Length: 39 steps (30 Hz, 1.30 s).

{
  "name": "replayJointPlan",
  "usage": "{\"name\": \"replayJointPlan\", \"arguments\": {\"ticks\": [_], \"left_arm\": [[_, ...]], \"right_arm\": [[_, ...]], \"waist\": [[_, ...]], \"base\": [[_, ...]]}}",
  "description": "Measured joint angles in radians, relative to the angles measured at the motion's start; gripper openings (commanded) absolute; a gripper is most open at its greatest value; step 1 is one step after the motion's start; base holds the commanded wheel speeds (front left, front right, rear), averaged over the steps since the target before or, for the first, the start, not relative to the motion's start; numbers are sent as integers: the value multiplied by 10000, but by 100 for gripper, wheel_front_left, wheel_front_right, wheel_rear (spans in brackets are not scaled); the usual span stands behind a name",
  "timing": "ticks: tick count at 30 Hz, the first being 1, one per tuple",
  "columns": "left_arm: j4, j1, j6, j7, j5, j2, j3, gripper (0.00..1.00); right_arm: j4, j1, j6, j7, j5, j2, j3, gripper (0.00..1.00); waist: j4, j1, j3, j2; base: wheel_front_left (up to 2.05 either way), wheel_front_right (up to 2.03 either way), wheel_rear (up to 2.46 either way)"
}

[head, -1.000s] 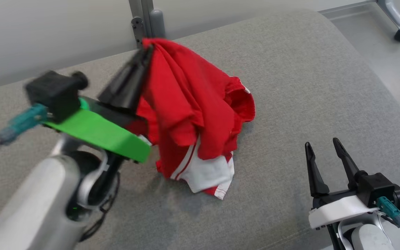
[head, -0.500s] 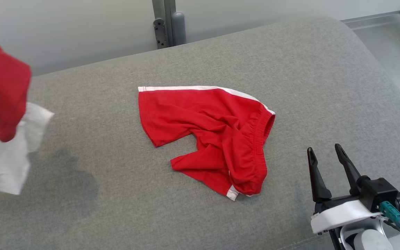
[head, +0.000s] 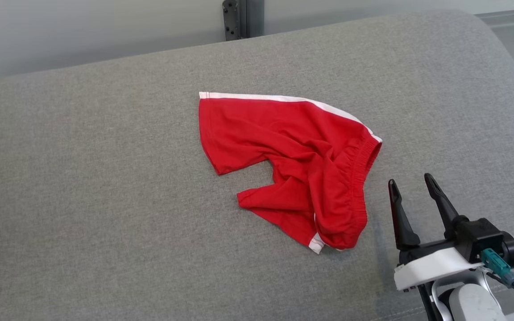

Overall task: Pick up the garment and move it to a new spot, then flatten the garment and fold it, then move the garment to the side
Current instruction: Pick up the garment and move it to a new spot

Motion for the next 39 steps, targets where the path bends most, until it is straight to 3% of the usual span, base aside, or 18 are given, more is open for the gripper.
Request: {"name": "replayJointPlan", "arguments": {"ticks": [7, 8, 10, 15, 20, 29, 31, 39], "left_arm": [[2832, -161, -288, -800, 253, -1072, -788, 3], [3037, -288, -362, -1001, 286, -1147, -838, 27], [3306, -547, -529, -1440, 464, -1227, -997, 100], [3442, -719, -533, -2606, 1064, -1223, -1191, 100], [1595, -256, -399, -3743, 1346, -1503, -1266, 100], [-2809, 2575, 385, -4259, 1774, -3198, -2343, 100], [-3168, 3051, 591, -4395, 1691, -3730, -2556, 100], [-2888, 4482, 790, -5185, 2192, -4844, -3208, 100]], "right_arm": [[84, -114, 2, 0, -157, -4, 100, 100], [86, -139, 2, 0, -157, -2, 94, 100], [86, -148, 0, 0, -163, -8, 35, 100], [111, -76, 0, 0, -194, -13, 6, 100], [-102, 224, 0, 0, -297, -29, -182, 100], [-623, 487, 2, 0, -531, -174, -165, 100], [-729, 596, 2, 0, -558, -245, -157, 100], [-1135, 852, 2, 0, -612, -458, -151, 100]], "waist": [[186, 0, 397, 0], [202, 0, 421, 0], [242, 0, 422, 0], [307, 0, 167, 0], [346, 0, -325, 0], [310, 0, -1352, 0], [293, 0, -1528, 0], [337, 0, -1921, 0]], "base": [[0, 0, 0], [0, 0, 0], [0, 0, 0], [0, 0, 0], [0, 0, 0], [0, 0, 0], [0, 0, 0], [0, 0, 0]]}}
